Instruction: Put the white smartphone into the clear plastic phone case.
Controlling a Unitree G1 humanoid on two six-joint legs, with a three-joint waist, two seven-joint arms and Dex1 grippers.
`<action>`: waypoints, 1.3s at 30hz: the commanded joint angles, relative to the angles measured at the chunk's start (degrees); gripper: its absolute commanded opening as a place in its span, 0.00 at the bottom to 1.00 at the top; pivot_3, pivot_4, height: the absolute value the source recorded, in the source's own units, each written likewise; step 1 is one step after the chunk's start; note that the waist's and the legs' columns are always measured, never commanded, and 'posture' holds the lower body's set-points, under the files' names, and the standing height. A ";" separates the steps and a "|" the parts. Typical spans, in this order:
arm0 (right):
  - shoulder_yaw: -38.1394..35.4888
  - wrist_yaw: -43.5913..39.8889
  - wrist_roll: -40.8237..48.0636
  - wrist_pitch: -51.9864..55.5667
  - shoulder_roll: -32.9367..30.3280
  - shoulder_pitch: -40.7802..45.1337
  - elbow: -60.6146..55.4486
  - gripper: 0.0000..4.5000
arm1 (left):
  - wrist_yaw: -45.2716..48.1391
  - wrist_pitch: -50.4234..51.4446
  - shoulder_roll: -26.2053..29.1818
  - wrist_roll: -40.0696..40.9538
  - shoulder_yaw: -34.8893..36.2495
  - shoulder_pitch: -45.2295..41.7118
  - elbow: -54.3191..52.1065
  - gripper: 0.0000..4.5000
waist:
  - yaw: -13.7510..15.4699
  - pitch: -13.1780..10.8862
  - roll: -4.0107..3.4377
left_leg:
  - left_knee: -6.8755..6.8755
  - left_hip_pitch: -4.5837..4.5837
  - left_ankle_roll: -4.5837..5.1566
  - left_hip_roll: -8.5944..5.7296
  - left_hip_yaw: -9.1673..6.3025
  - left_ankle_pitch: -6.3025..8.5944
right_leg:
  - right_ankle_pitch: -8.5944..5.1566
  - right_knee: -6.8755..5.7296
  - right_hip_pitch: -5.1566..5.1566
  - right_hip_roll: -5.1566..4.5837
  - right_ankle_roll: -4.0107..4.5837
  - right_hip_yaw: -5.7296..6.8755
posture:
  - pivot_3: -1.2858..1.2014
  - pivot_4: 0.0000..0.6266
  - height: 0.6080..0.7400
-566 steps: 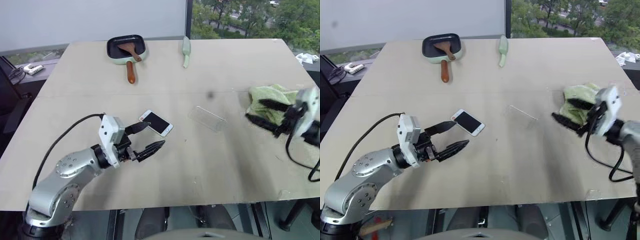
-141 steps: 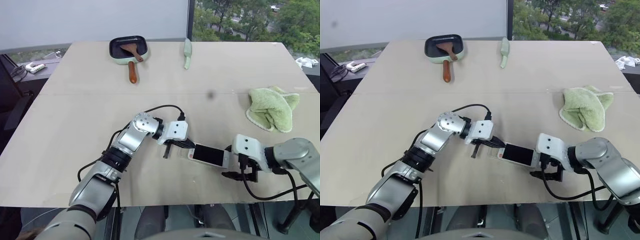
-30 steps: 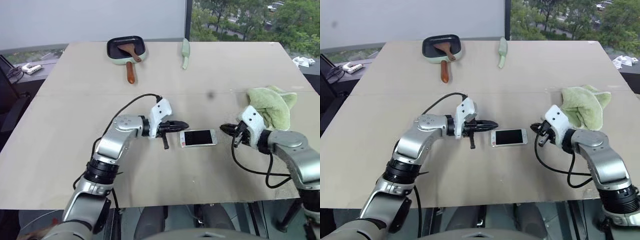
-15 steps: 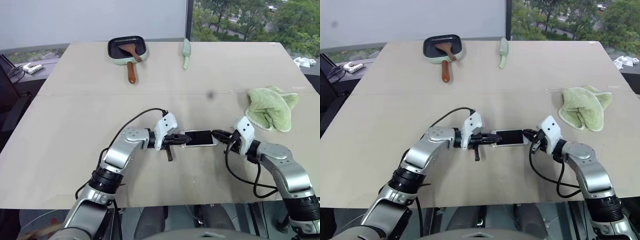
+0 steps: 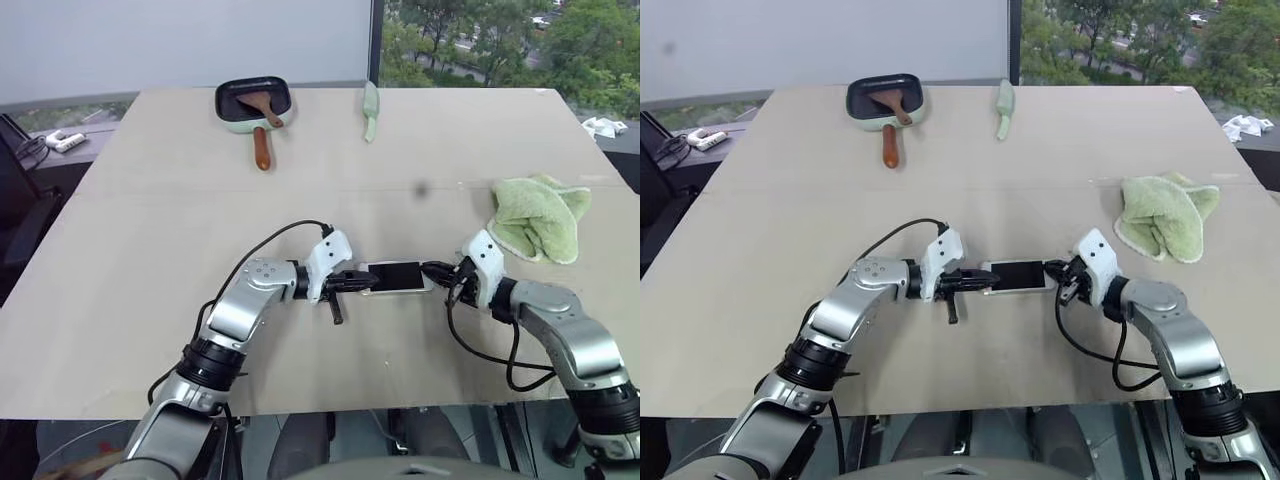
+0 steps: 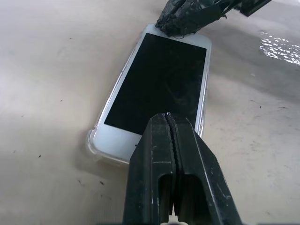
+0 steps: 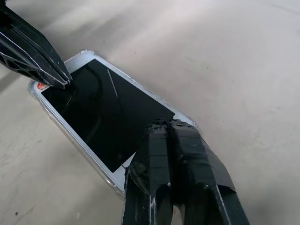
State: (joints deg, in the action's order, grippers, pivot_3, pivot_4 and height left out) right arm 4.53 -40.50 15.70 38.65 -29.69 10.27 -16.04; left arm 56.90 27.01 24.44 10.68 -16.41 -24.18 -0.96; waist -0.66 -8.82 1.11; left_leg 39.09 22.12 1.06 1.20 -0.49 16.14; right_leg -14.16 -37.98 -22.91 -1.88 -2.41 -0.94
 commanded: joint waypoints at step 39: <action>12.64 -1.02 -0.16 16.02 -8.67 -0.23 -0.70 0.00 | -1.57 -1.33 0.58 -0.21 0.25 0.58 -0.28 0.00 | 0.04 1.30 0.61 | -0.45 -0.46 0.03 0.08 -0.02 0.02 | -0.07 0.32 0.41 -0.03 0.03 0.00 | 0.52 0.24 1.00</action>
State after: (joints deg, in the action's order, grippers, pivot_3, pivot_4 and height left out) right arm 12.62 -41.99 16.27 49.37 -38.50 12.82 -21.87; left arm 55.29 26.68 24.96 10.27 -16.40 -23.31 -0.47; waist -0.62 -7.52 1.72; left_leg 38.64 21.66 1.09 1.28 -0.50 16.16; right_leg -14.22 -37.65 -22.49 -1.92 -2.39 -0.96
